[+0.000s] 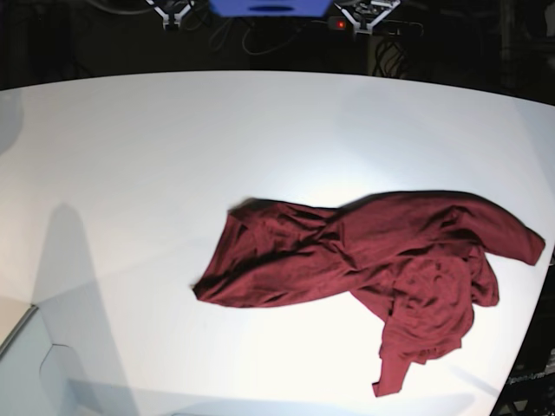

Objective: Layout the t-shirt on the table in an organized manner, then fold the t-shirt properly

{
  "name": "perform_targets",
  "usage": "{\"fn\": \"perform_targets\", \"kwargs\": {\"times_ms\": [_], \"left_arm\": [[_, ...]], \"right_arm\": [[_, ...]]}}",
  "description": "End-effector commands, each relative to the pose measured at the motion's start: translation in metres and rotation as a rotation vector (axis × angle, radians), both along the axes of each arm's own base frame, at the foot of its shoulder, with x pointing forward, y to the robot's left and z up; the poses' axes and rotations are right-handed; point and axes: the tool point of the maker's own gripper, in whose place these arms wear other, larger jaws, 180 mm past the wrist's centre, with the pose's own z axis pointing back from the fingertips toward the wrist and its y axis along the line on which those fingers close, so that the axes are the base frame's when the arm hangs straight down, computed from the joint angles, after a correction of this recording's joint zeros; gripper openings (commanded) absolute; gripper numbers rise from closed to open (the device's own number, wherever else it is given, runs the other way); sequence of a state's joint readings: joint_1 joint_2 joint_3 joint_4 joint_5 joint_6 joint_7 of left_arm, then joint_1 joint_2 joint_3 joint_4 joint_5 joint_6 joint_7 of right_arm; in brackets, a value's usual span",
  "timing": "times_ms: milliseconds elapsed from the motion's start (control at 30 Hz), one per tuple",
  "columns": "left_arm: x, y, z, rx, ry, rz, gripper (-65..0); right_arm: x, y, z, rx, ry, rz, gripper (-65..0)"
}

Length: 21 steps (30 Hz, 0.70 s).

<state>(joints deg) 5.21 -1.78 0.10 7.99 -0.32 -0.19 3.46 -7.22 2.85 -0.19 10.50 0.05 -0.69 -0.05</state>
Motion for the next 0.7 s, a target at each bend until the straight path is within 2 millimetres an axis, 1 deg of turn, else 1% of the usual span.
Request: {"fn": "perform_targets", "kwargs": {"times_ms": [0,100,667], "left_arm": [[-0.0058,0.0046,0.0003,0.012,0.022,0.001,-65.0],[-0.0103,0.0057,0.0006,0.015,0.062,0.003,-65.0],[-0.0051,0.0056,0.0005,0.016,0.056,-0.004,-65.0]], "right_arm": [[-0.0018,0.0007,0.0000,0.012,0.004,0.000,-65.0],[-0.0024,0.0007,0.0000,0.012,0.006,0.000,-65.0],[0.0005,0.0007,0.0000,0.012,0.000,0.000,-65.0]]}}
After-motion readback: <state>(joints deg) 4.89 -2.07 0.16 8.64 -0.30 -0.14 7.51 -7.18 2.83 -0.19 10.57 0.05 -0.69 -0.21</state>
